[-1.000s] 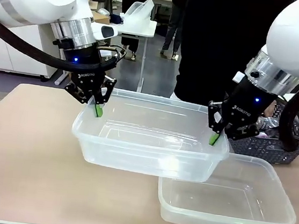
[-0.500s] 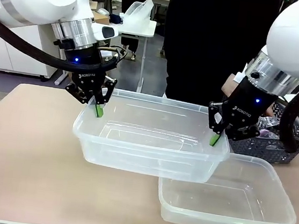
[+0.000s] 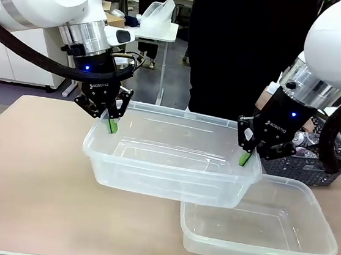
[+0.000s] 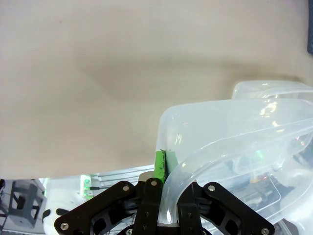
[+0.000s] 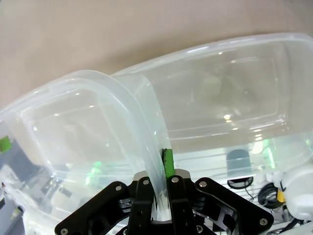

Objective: Sort the waste into each basket.
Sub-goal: Offer the picked Organizing box to the human.

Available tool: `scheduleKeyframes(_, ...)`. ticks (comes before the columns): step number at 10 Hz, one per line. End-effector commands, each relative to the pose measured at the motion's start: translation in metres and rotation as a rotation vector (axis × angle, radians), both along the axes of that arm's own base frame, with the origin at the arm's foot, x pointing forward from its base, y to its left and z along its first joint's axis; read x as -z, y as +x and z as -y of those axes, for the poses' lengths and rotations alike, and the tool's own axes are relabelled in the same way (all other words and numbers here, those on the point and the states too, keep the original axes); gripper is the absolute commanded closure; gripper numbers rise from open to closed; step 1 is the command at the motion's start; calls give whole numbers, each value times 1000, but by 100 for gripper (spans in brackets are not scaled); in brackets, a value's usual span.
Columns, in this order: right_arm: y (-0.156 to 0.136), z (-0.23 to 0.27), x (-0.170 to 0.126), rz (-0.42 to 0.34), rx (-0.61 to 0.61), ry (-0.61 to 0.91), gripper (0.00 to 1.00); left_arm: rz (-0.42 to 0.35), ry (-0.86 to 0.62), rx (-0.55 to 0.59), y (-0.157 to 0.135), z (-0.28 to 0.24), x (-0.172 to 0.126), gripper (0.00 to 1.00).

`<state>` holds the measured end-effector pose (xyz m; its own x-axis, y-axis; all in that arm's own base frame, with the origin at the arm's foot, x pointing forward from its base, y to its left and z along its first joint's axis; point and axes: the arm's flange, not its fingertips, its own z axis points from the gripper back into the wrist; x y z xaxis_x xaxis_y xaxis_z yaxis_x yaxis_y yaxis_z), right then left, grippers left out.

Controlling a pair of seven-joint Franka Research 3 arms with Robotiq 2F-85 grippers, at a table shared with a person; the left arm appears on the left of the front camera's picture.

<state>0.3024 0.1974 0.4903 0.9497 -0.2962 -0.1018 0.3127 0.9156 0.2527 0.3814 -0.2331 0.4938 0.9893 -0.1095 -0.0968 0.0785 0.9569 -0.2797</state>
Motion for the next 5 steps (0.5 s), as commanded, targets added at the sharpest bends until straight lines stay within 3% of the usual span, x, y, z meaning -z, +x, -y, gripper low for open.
scheduleKeyframes(1, 2, 7, 2, 4, 34, 14, 96, -4, -26, -16, 0, -1, -8, 96)
scheduleKeyframes(5, 2, 7, 2, 4, 34, 14, 96, -4, -26, -16, 0, -1, -8, 96)
